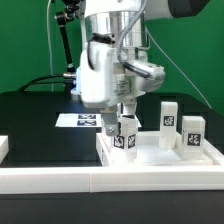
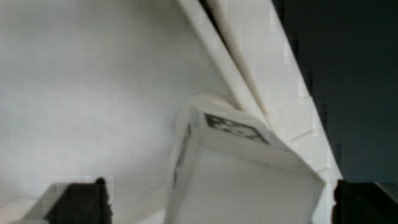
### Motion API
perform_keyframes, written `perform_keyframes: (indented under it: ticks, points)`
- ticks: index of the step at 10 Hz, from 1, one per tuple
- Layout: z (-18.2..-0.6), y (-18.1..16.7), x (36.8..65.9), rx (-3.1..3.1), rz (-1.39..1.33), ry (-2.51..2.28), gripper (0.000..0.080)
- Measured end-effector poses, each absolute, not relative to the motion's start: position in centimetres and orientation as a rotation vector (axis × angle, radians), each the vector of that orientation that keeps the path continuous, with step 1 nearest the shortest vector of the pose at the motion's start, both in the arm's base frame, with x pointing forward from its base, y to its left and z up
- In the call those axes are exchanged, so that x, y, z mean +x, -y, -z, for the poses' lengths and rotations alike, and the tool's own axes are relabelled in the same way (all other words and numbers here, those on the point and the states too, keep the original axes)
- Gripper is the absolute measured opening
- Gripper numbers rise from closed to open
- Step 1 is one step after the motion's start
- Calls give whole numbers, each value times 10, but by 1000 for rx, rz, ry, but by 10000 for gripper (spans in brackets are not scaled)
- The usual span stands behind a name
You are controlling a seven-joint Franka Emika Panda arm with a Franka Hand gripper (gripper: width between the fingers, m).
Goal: Assemble square table
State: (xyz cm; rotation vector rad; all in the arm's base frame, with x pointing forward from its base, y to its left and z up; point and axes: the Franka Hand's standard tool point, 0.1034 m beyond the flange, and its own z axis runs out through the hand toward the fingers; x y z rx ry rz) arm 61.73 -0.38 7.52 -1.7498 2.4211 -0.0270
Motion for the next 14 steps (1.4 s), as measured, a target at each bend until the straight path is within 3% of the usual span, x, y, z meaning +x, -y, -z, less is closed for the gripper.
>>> perform_keyframes:
  ticks: [7,14]
  points:
    - [-82,12,626,-2433,59,-1752,649]
    - [-76,4,625,-2852,97,-1164,649]
